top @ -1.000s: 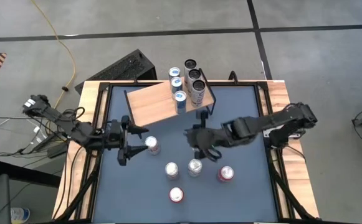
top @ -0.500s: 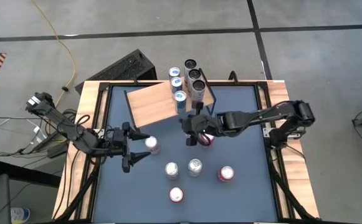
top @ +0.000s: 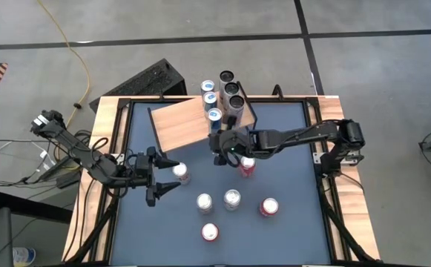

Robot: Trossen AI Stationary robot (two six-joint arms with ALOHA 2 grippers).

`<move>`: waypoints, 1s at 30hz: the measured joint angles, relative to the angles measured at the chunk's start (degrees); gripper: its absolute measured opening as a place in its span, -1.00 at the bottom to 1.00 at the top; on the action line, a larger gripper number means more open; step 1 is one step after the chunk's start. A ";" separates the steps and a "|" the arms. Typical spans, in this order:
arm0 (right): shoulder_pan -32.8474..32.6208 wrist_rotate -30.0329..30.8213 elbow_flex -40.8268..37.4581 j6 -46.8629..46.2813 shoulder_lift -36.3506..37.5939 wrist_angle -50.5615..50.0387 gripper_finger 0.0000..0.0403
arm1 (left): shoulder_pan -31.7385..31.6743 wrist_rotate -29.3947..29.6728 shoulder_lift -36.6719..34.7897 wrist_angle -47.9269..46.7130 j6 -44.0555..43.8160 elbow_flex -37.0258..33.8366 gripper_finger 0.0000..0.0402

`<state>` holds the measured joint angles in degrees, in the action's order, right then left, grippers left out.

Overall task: Place canned beverage on shelf
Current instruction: Put the blue soda can on the shelf aligned with the other blue soda cans

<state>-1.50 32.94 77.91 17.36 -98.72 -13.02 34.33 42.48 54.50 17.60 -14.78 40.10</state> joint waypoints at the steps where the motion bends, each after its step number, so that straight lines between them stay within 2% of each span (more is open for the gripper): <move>1: 0.00 0.42 0.02 0.21 0.00 0.22 -1.00 | 0.00 0.00 0.00 -0.01 0.07 -0.01 0.66; 13: -4.77 8.37 0.02 7.25 0.20 -0.05 -1.00 | 0.00 0.00 0.00 -0.09 0.56 -0.02 0.66; 19: -8.19 18.12 0.02 17.44 0.21 -0.20 -1.00 | 0.00 0.00 0.00 -0.11 0.75 0.00 0.66; 25: -7.94 18.45 0.02 23.00 0.07 -0.19 -1.00 | 0.00 0.00 0.00 -0.60 1.03 0.00 0.66; 30: -6.11 18.61 0.02 22.89 0.07 -0.03 -1.00 | -0.02 0.00 0.00 -1.21 1.04 0.00 0.66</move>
<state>-7.61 51.55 77.93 40.25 -98.65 -13.06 34.30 42.48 54.50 16.39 -13.74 40.10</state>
